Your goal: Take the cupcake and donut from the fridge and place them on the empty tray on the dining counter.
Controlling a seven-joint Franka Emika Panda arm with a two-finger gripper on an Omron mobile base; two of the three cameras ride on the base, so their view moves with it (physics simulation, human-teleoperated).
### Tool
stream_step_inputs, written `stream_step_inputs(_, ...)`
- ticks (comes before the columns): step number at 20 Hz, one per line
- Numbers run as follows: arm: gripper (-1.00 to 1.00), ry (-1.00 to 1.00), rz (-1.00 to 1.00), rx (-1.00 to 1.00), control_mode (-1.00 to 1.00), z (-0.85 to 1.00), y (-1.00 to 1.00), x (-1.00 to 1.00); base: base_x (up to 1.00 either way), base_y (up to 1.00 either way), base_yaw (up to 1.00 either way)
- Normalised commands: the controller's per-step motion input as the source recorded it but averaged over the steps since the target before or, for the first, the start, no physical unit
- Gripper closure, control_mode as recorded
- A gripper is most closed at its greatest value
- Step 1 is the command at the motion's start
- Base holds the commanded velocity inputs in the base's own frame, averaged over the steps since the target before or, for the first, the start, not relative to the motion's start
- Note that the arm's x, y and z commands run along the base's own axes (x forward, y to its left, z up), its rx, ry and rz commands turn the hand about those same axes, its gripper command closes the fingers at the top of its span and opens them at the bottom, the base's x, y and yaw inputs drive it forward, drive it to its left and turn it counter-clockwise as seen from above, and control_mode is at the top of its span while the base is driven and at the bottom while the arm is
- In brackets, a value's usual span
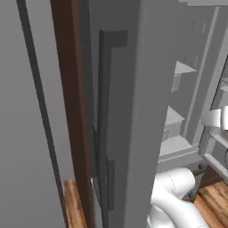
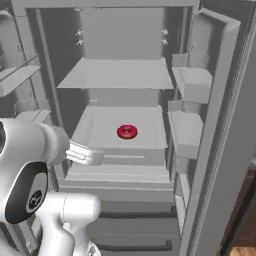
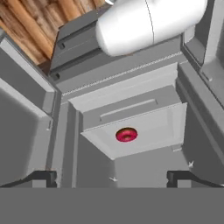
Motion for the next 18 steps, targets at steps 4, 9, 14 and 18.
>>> stream_step_inputs(4,-1.00,0.00,0.00,0.00,1.00,0.00,0.00,0.00,0.89,-0.47,0.28)
stream_step_inputs(9,-1.00,0.00,0.00,0.00,1.00,0.00,0.00,0.00,0.98,-0.47,0.37)
stream_step_inputs(14,-1.00,0.00,0.00,0.00,1.00,0.00,0.00,0.00,0.93,-0.16,0.33)
stream_step_inputs(18,-1.00,0.00,0.00,0.00,1.00,0.00,0.00,0.00,0.38,0.03,0.01)
